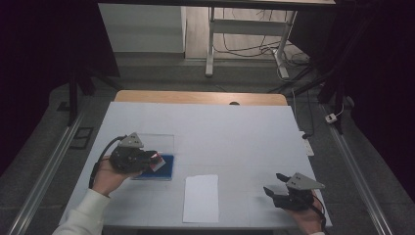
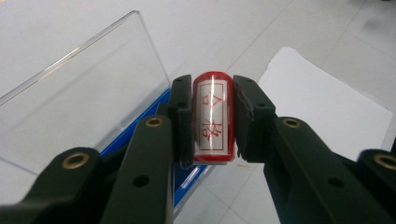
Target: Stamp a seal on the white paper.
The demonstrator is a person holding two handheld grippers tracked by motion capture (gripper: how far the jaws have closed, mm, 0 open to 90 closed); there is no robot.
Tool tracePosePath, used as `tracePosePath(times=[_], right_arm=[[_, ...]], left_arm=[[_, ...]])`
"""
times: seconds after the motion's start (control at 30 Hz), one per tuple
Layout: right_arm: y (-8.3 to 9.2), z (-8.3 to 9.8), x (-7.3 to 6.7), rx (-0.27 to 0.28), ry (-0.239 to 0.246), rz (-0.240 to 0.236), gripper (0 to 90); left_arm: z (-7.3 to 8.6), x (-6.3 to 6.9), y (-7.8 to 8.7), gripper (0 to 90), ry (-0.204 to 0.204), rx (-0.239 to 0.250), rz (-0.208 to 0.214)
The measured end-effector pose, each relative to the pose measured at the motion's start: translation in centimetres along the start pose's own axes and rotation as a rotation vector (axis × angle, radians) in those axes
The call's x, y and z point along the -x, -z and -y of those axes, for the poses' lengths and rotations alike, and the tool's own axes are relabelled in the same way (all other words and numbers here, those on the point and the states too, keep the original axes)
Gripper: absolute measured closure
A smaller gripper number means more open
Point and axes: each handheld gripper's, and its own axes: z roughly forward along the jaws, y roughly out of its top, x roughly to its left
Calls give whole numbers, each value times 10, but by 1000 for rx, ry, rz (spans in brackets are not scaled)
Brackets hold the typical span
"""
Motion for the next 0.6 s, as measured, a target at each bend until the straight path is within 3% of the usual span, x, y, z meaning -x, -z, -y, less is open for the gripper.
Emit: tracePosePath(times=[0.6], right_arm=[[0,1,1,5,2,-9,297]], left_arm=[[-17,30,1,706,-56,29,67]])
